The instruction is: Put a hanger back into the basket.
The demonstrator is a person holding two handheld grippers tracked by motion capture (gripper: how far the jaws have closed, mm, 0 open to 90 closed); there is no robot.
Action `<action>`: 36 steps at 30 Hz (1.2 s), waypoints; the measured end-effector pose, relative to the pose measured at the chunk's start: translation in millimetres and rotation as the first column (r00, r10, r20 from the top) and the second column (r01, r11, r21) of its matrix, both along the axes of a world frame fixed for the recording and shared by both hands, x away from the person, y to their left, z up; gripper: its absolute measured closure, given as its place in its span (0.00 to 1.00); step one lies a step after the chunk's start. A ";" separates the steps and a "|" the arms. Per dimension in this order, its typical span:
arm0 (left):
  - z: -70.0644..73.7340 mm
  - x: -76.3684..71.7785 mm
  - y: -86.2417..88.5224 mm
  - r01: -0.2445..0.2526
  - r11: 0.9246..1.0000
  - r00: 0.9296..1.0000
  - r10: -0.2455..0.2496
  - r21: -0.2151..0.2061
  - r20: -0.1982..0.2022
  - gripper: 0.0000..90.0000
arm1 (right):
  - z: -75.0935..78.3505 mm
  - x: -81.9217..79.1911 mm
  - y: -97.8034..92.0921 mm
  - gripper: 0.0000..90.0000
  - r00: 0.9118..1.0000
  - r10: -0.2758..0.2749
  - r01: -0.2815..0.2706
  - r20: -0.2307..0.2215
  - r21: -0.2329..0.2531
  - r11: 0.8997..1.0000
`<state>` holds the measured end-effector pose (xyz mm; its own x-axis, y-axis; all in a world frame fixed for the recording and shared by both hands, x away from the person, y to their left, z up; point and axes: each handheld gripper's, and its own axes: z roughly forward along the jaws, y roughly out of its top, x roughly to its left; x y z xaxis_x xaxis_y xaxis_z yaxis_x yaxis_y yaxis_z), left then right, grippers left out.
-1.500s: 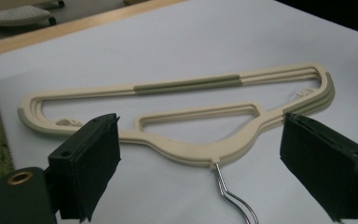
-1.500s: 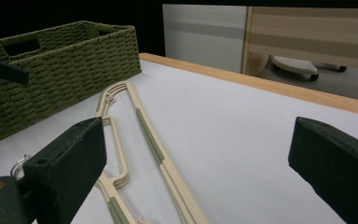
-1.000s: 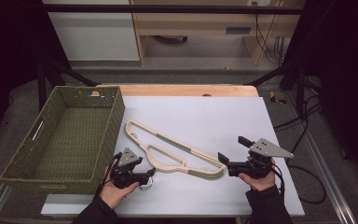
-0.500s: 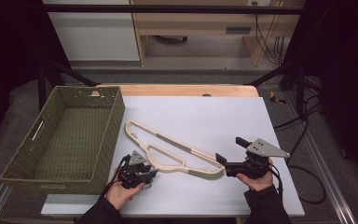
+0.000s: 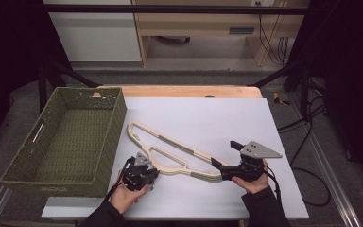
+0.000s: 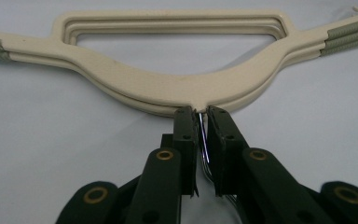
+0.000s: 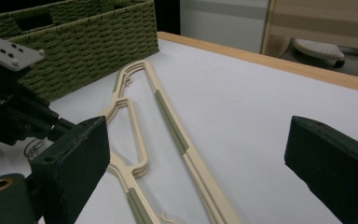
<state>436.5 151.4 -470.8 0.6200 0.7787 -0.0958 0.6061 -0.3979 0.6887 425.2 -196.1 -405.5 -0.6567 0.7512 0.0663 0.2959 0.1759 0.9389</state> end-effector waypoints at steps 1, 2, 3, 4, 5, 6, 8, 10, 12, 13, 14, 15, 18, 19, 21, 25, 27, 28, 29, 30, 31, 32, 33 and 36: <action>0.9 -0.4 0.3 0.002 1.000 1.000 -0.002 -0.004 0.001 0.94 | -1.3 0.8 3.4 0.08 1.000 0.003 -0.003 -0.003 -0.001 1.000; 1.2 -0.7 -0.3 -0.001 1.000 1.000 0.001 0.002 0.000 0.96 | -2.7 1.6 6.0 0.09 1.000 0.014 -0.014 -0.005 -0.009 1.000; 1.2 -0.7 -0.3 -0.001 1.000 1.000 0.001 0.002 0.000 0.96 | -4.3 2.5 9.2 0.09 1.000 0.021 -0.021 -0.008 -0.013 1.000; 1.5 -0.7 -0.3 0.002 1.000 1.000 -0.002 0.011 0.000 0.96 | -5.8 3.0 12.9 0.10 1.000 0.025 -0.025 -0.018 -0.013 1.000; 1.7 -0.9 -0.4 0.002 1.000 1.000 -0.002 0.012 0.000 0.96 | -7.4 3.5 16.0 0.10 0.999 0.035 -0.036 -0.025 -0.021 0.999; 2.0 -1.2 -0.5 0.000 1.000 1.000 0.000 0.018 0.002 0.96 | -8.9 4.0 19.5 0.10 0.999 0.042 -0.042 -0.032 -0.025 0.999; 3.3 -2.1 -0.5 -0.005 1.000 1.000 0.004 0.028 0.009 0.97 | -11.6 5.0 26.3 0.12 0.997 0.058 -0.060 -0.044 -0.027 0.998; 6.1 -2.9 0.8 -0.011 0.999 1.000 0.011 0.034 0.020 0.97 | -13.2 5.7 33.1 0.13 0.996 0.068 -0.070 -0.051 -0.030 0.997; 9.4 -3.6 2.1 -0.023 0.999 0.999 0.022 0.034 0.033 0.98 | -14.5 5.9 39.8 0.15 0.995 0.078 -0.080 -0.063 -0.027 0.996; 11.0 -3.7 3.1 -0.027 0.999 0.999 0.026 0.029 0.033 0.98 | -15.2 6.0 43.0 0.15 0.994 0.086 -0.087 -0.067 -0.027 0.996; 12.5 -3.8 4.0 -0.026 0.999 0.999 0.025 0.026 0.032 0.98 | -16.1 6.3 46.0 0.16 0.994 0.092 -0.094 -0.067 -0.033 0.995; 14.0 -4.1 4.7 -0.024 0.999 0.999 0.023 0.022 0.032 0.98 | -17.1 6.3 49.5 0.16 0.993 0.095 -0.098 -0.070 -0.035 0.995; 18.8 -5.7 5.4 -0.022 1.000 0.999 0.021 0.018 0.040 0.98 | -20.6 7.1 60.7 0.17 0.990 0.116 -0.121 -0.080 -0.052 0.991; 20.6 -6.3 5.6 -0.021 1.000 0.999 0.020 0.019 0.044 0.98 | -21.6 7.7 64.9 0.18 0.989 0.125 -0.130 -0.081 -0.060 0.990; 24.4 -7.5 6.4 -0.020 1.000 0.998 0.019 0.016 0.054 0.98 | -23.1 8.7 74.0 0.19 0.986 0.143 -0.149 -0.086 -0.075 0.986; 30.8 -9.3 7.5 -0.013 1.000 0.998 0.012 0.020 0.061 0.98 | -25.2 12.8 93.1 0.23 0.979 0.180 -0.189 -0.095 -0.102 0.977; 32.8 -10.3 6.8 -0.013 1.000 0.998 0.012 0.020 0.064 0.98 | -27.8 15.3 102.9 0.24 0.975 0.195 -0.207 -0.107 -0.119 0.971; 33.9 -10.6 6.8 -0.008 1.000 0.998 0.006 0.028 0.064 0.98 | -29.5 16.3 107.6 0.24 0.973 0.201 -0.215 -0.114 -0.131 0.968; 33.9 -10.6 6.8 -0.008 1.000 0.998 0.006 0.028 0.064 0.98 | -29.5 16.3 107.6 0.24 0.973 0.201 -0.215 -0.114 -0.131 0.968; 35.9 -10.8 6.6 -0.004 1.000 0.998 0.002 0.031 0.066 0.98 | -33.0 18.0 116.7 0.24 0.969 0.214 -0.233 -0.124 -0.166 0.958; 35.9 -10.8 6.6 -0.004 1.000 0.998 0.002 0.031 0.066 0.98 | -34.8 18.5 121.2 0.24 0.967 0.219 -0.241 -0.131 -0.179 0.954; 36.6 -11.2 5.8 -0.007 1.000 0.998 0.006 0.027 0.067 0.98 | -36.5 19.1 125.3 0.25 0.966 0.224 -0.247 -0.131 -0.192 0.950; 36.9 -11.3 5.7 -0.008 1.000 0.998 0.006 0.027 0.066 0.98 | -37.9 19.5 129.5 0.26 0.964 0.231 -0.254 -0.133 -0.202 0.946; 37.9 -11.4 5.8 -0.002 0.999 0.998 0.000 0.034 0.061 0.98 | -41.0 19.2 142.0 0.28 0.954 0.265 -0.292 -0.139 -0.240 0.926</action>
<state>425.1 157.2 -432.8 0.6230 0.7816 -0.0308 0.5636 -0.4212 0.7106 444.4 -54.0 -446.5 -0.8417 0.5394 -0.0259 0.2918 0.4946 0.8187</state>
